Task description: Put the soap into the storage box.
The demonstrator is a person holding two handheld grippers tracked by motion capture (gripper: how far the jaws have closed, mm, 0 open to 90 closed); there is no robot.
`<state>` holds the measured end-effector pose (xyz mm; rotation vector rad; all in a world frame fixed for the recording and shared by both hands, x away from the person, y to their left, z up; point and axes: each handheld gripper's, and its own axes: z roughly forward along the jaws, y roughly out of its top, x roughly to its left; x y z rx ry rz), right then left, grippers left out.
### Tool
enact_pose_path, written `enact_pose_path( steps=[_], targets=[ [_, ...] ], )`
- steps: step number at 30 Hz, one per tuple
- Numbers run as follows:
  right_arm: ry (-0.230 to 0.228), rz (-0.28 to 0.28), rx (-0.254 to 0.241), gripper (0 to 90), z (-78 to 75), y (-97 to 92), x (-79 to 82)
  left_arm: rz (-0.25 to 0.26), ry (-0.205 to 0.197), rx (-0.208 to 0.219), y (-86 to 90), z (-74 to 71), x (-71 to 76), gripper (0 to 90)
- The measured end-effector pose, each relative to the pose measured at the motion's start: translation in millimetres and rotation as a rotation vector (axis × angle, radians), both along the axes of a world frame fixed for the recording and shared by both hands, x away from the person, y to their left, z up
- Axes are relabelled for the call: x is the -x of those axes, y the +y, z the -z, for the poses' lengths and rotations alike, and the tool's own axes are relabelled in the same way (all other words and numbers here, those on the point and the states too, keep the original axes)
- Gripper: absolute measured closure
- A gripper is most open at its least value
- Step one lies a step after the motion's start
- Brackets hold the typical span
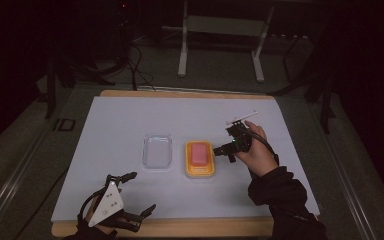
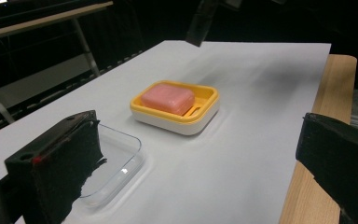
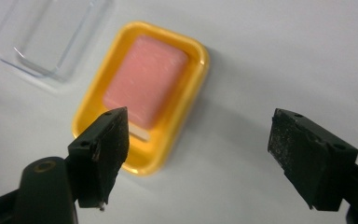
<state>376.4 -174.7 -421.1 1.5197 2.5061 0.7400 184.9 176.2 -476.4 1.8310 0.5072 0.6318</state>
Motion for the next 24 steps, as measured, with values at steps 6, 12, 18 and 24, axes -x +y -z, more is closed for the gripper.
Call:
enact_pose_path(
  steps=[6,12,18,24],
  targets=[
    [-0.015,0.014,-0.011,20.2,3.8,-20.9,11.8,-0.003,0.001,0.001,-0.3,0.4,-0.3,0.6],
    [-0.029,0.033,-0.015,20.7,11.0,-39.1,24.6,-0.004,0.0,-0.002,-0.9,0.7,-0.4,0.6],
    [-0.042,0.049,-0.031,20.6,21.7,-56.3,39.1,-0.005,0.002,-0.006,-1.1,1.0,-1.0,0.6],
    [-0.043,0.061,-0.041,21.3,34.0,-69.1,52.8,-0.005,0.001,-0.01,-1.1,1.2,-1.2,0.6]
  ],
)
